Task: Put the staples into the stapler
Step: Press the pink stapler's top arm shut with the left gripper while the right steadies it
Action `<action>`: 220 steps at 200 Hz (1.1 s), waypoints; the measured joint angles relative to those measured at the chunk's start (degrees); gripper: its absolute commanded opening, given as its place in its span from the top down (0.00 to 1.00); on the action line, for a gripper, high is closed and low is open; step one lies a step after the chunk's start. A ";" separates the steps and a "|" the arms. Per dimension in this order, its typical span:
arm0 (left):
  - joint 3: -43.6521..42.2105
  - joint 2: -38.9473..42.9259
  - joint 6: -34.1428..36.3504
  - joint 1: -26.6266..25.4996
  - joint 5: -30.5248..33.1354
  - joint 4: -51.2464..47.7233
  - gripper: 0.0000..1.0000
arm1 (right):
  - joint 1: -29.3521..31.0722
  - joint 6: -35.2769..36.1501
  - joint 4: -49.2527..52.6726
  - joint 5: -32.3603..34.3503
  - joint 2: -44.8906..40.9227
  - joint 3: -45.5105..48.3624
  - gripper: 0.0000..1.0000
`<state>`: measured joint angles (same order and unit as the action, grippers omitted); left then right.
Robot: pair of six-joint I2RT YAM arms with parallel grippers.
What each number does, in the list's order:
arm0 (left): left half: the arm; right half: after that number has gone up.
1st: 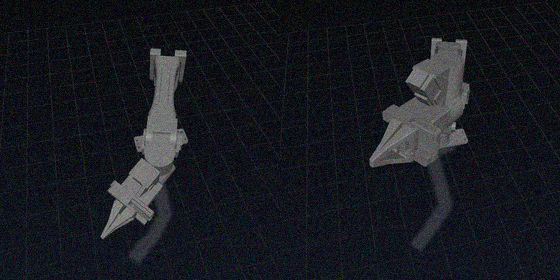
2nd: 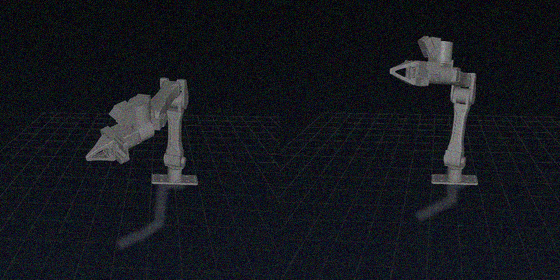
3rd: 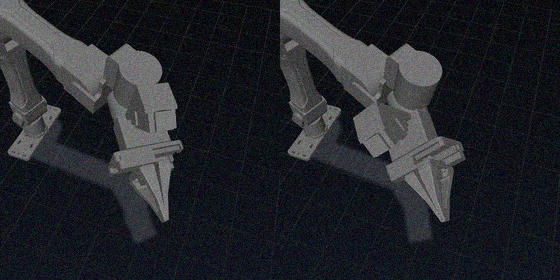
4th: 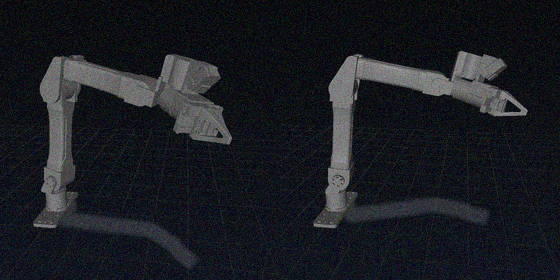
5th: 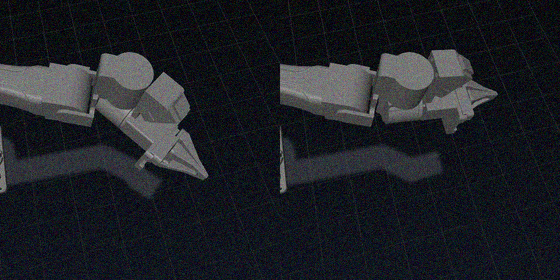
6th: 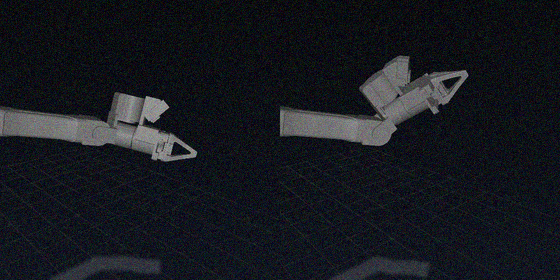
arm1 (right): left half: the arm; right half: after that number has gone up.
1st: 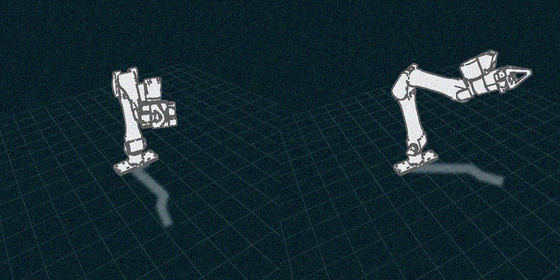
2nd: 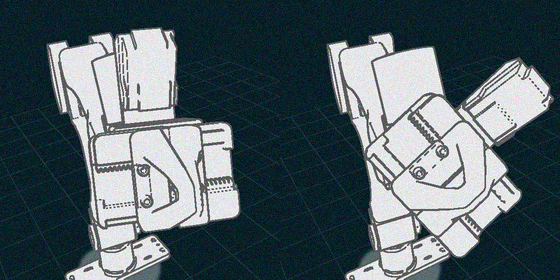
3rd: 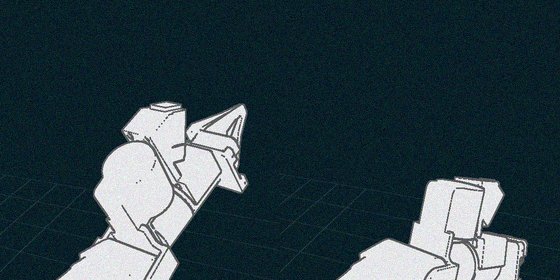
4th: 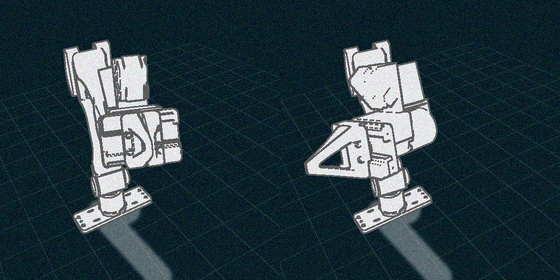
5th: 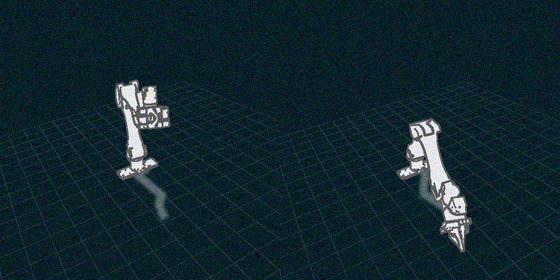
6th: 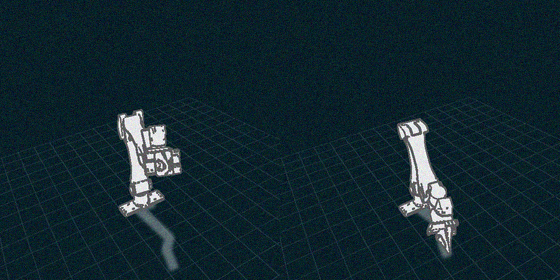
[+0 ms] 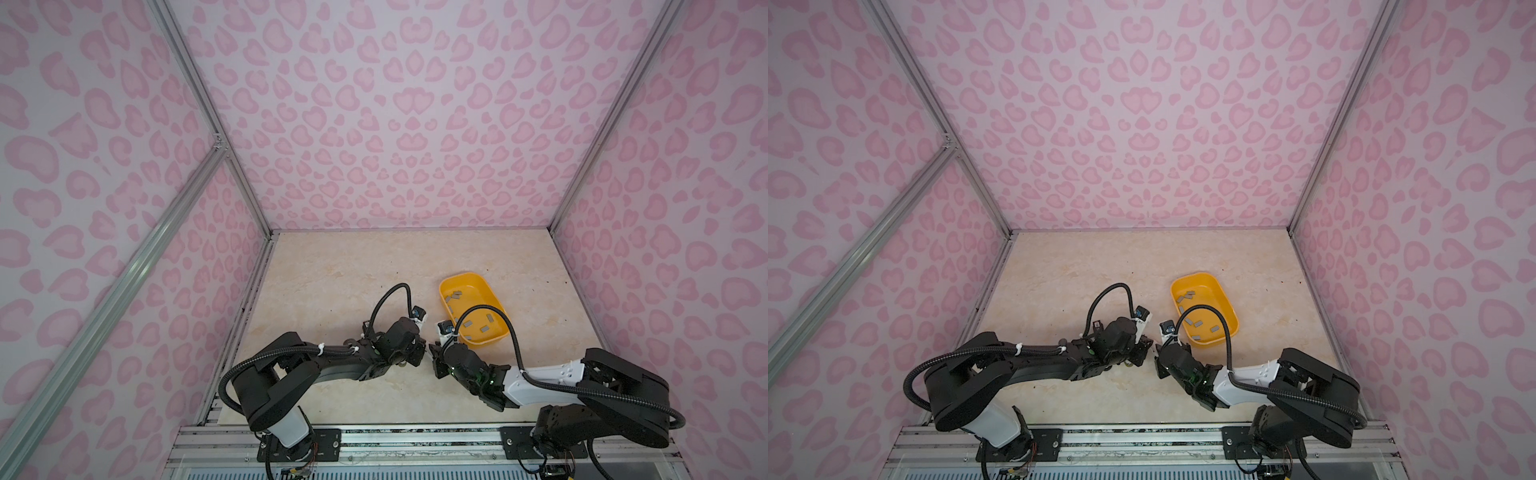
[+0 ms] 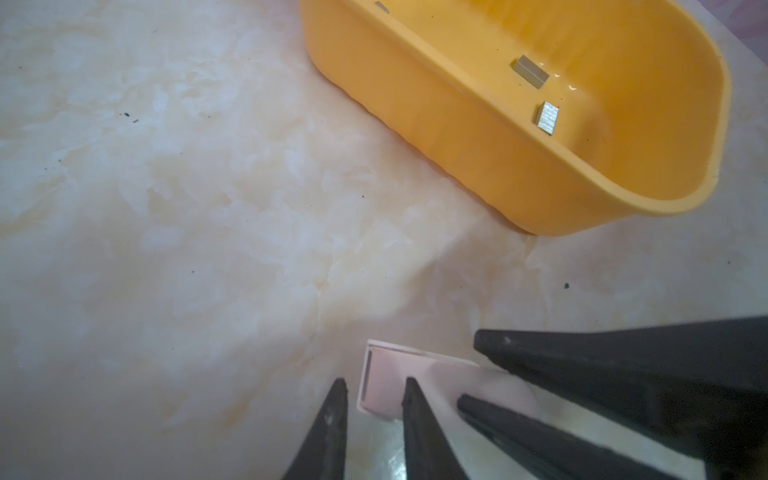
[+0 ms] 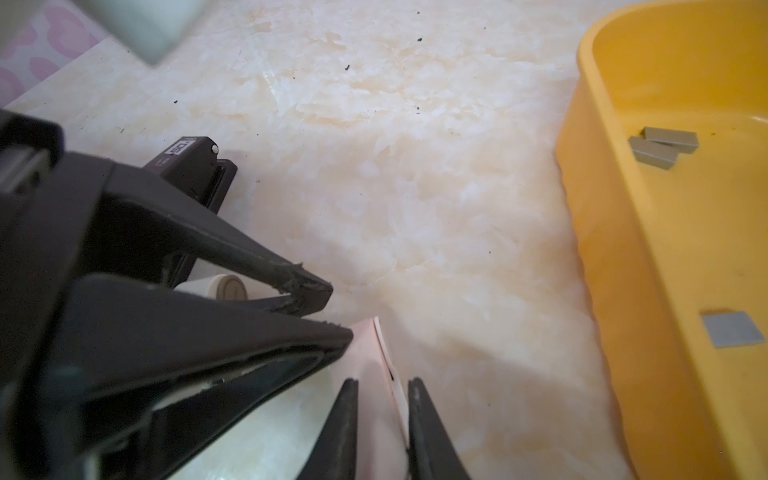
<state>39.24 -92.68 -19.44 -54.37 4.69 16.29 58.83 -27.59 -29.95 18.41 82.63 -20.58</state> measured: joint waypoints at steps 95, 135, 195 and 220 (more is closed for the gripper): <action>-0.17 -0.02 0.15 -0.44 -0.02 0.04 0.74 | 0.15 -2.89 -10.51 1.11 4.17 3.15 0.80; -0.20 -0.02 0.15 -0.52 -0.04 0.07 0.74 | 0.22 -3.58 -15.96 1.77 6.58 4.39 0.81; -0.79 -0.02 0.11 -0.72 -0.26 0.74 0.74 | 0.66 -3.87 -22.51 3.15 10.27 5.55 0.81; -1.14 -0.02 0.07 -0.70 -0.26 1.38 0.74 | 0.70 -3.87 -23.98 3.23 10.86 5.77 0.81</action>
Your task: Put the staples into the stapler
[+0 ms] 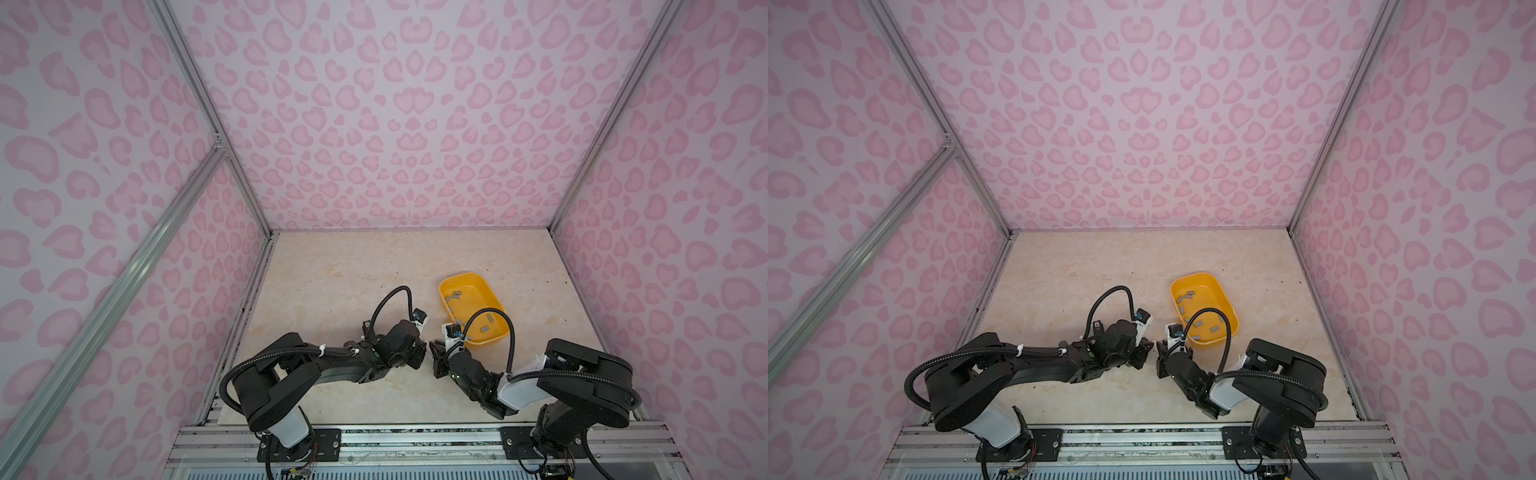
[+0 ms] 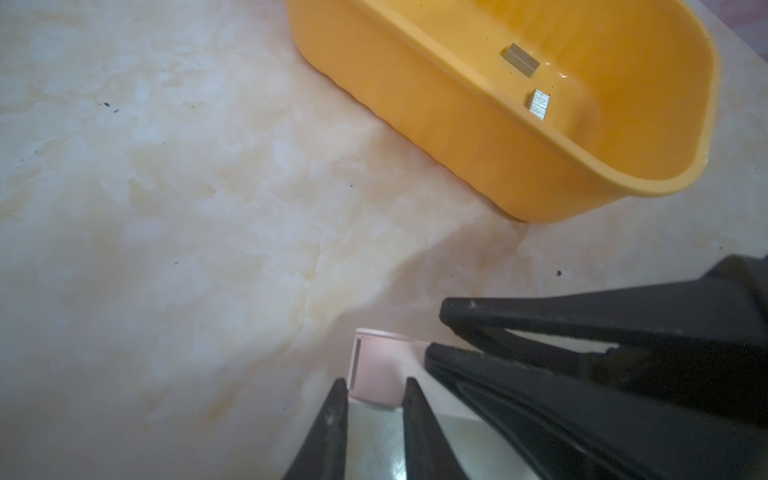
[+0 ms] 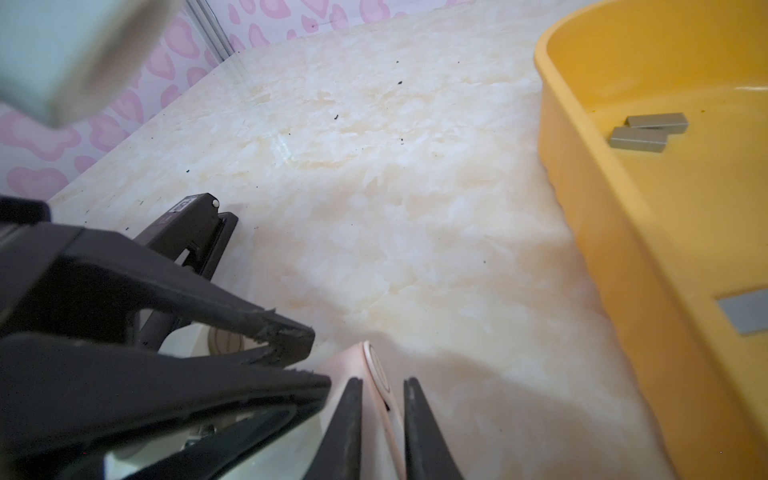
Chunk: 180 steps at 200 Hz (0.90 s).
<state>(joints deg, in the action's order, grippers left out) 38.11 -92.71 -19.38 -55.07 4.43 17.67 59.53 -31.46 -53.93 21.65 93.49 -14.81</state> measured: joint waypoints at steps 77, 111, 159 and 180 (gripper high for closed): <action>2.62 10.40 0.98 0.02 6.01 -4.28 0.64 | 0.09 2.80 29.11 2.03 -17.84 -10.58 0.46; 5.40 23.06 1.49 -0.02 12.90 -10.27 0.30 | -1.40 1.68 44.39 6.95 -30.01 -18.14 0.25; 9.29 35.30 -1.36 3.67 31.32 -18.05 0.08 | -13.09 -3.58 58.47 13.00 -39.10 -24.00 0.13; 8.79 35.45 0.94 6.10 34.99 -19.71 0.09 | -21.31 -3.21 58.51 12.15 -40.63 -23.96 0.04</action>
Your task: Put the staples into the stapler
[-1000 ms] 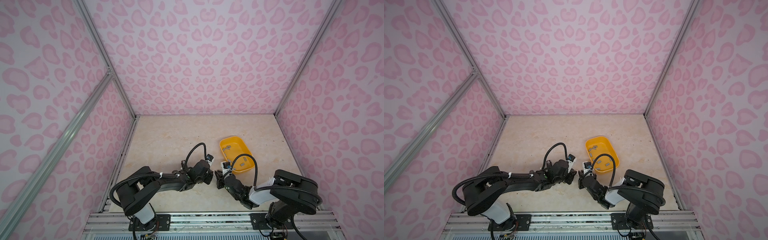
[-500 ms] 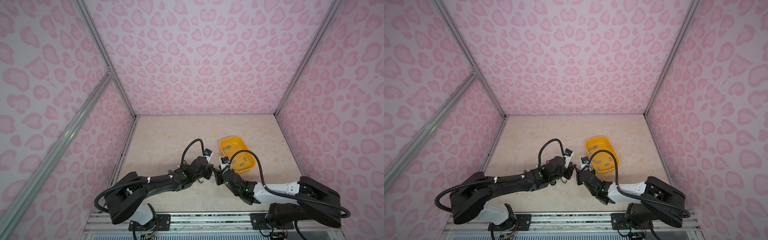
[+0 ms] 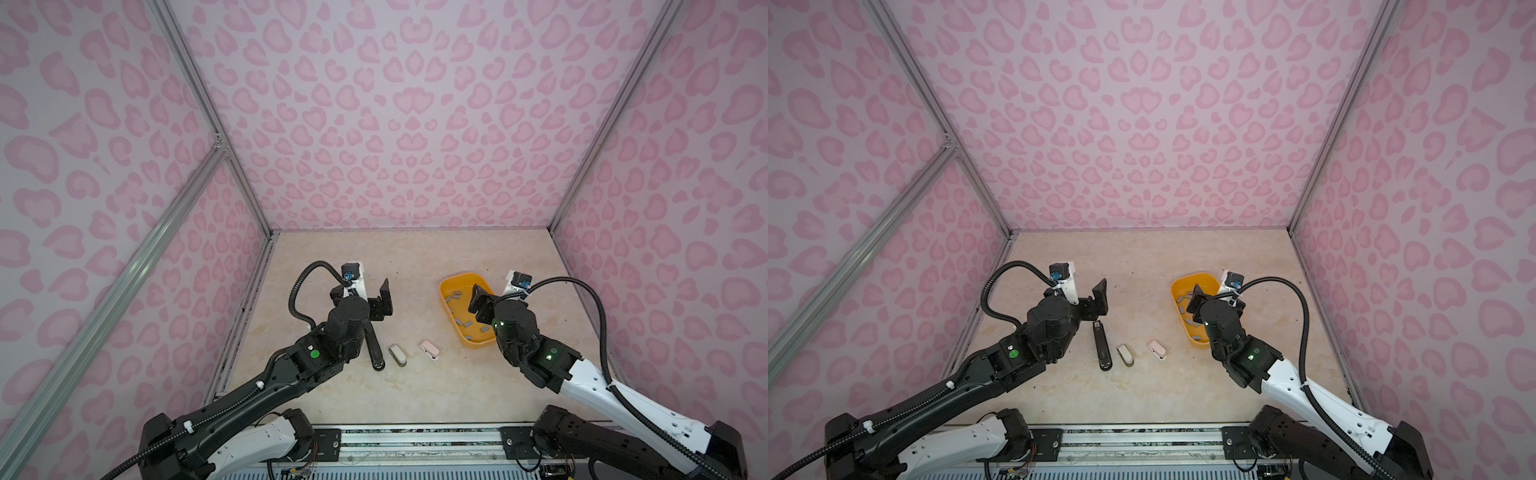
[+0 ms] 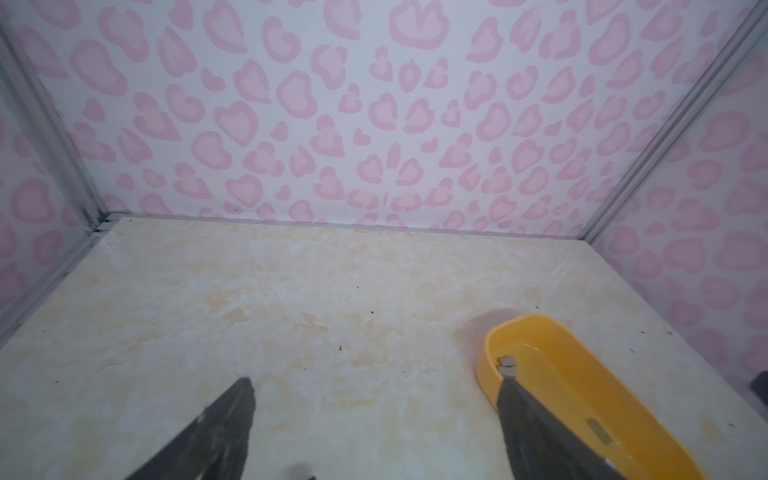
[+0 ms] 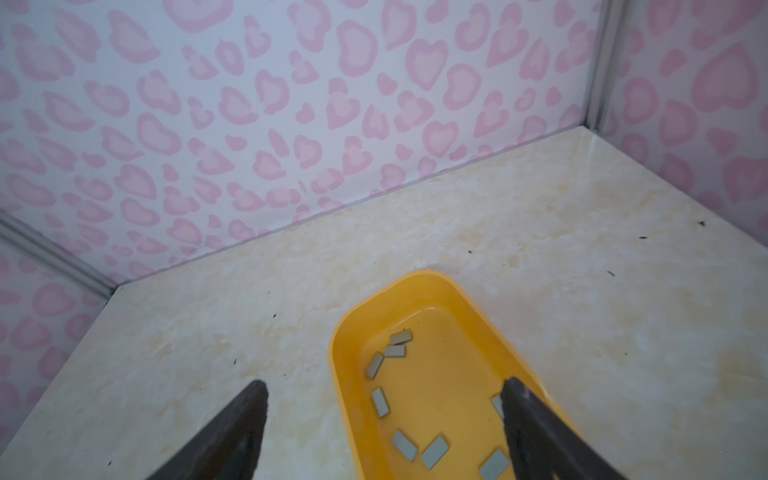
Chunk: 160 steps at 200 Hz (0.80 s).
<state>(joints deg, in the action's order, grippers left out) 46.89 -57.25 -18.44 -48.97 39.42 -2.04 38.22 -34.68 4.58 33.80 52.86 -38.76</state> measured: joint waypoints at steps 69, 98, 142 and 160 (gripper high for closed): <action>-15.82 3.69 5.31 30.25 -1.53 2.47 0.11 | -31.54 12.63 -6.67 -1.84 7.80 1.49 0.04; -25.27 2.25 4.28 38.49 -1.51 10.91 0.11 | -37.83 17.46 -10.36 -2.25 11.10 6.93 0.04; -28.33 -11.58 3.69 41.46 -1.29 25.92 0.18 | -41.35 19.96 -23.43 -6.56 19.74 12.68 0.04; -25.73 -16.76 6.40 41.57 -1.49 31.15 0.18 | -40.74 21.29 -28.41 -7.58 26.25 13.75 0.02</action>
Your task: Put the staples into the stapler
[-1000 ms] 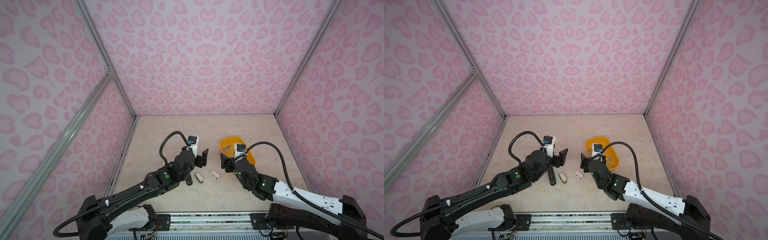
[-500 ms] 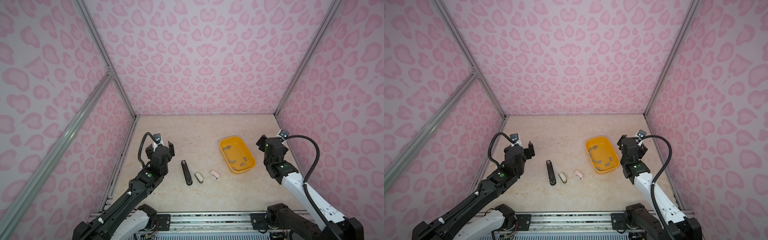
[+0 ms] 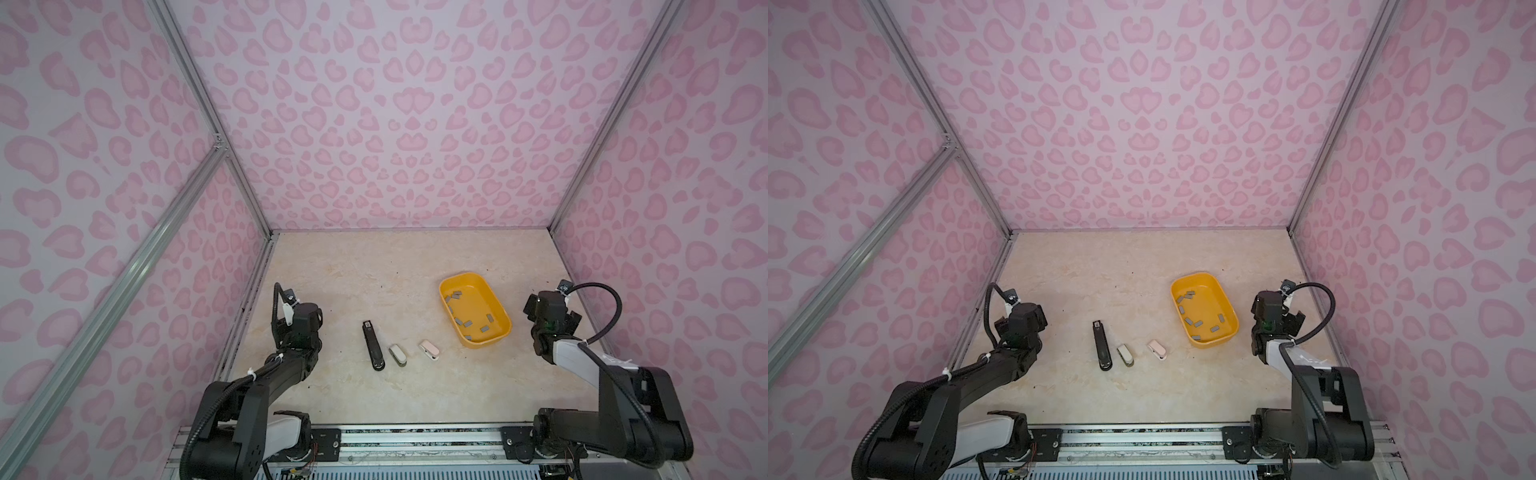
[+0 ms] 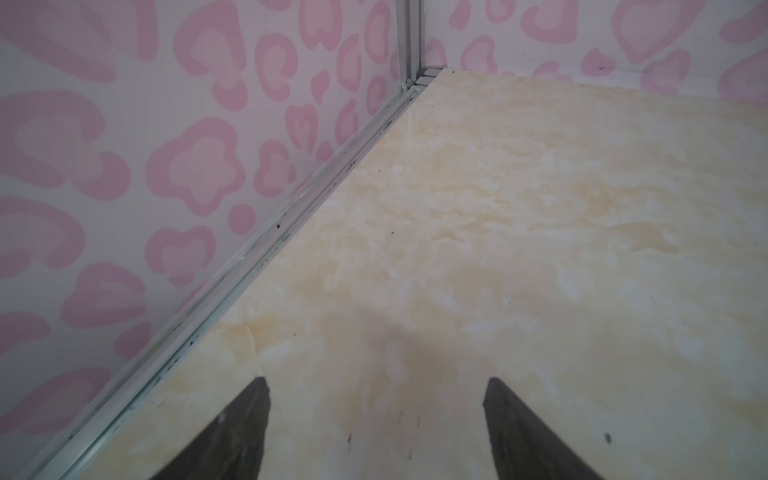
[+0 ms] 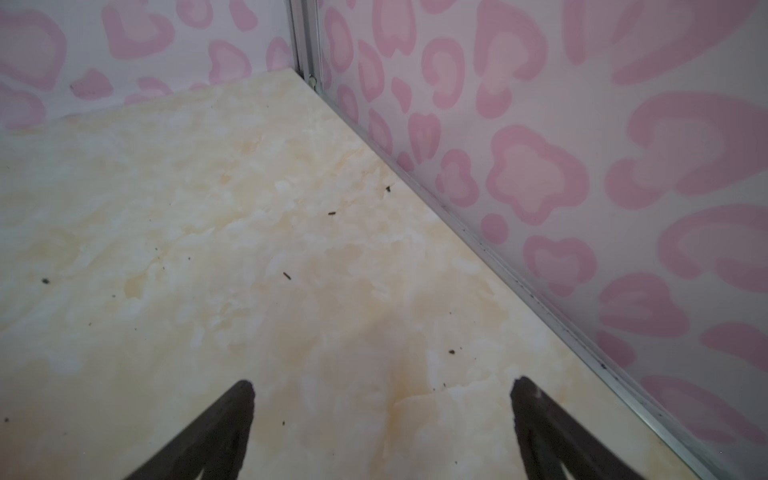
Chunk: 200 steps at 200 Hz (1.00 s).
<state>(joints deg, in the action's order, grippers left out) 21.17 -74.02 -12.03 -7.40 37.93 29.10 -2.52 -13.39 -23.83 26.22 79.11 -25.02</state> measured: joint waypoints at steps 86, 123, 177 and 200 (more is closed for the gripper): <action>1.25 -8.57 6.05 5.40 -16.00 15.96 0.17 | 5.53 7.52 -15.96 -5.25 7.37 -1.14 0.01; -0.52 -9.18 7.61 6.56 -22.95 19.47 0.02 | 5.66 9.77 -21.73 -9.42 7.50 2.84 0.01; -1.79 -10.03 8.11 7.32 -29.11 22.60 0.02 | 4.68 10.03 -29.07 -12.35 8.72 5.20 0.01; -2.08 -10.16 8.17 7.34 -29.42 23.32 0.02 | 4.76 10.16 -29.40 -12.76 8.83 5.20 0.01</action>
<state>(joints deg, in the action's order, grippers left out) 19.09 -84.18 -3.86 -0.05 8.51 52.42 2.24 -3.22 -53.23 13.45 87.94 -19.81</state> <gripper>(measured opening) 0.977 0.986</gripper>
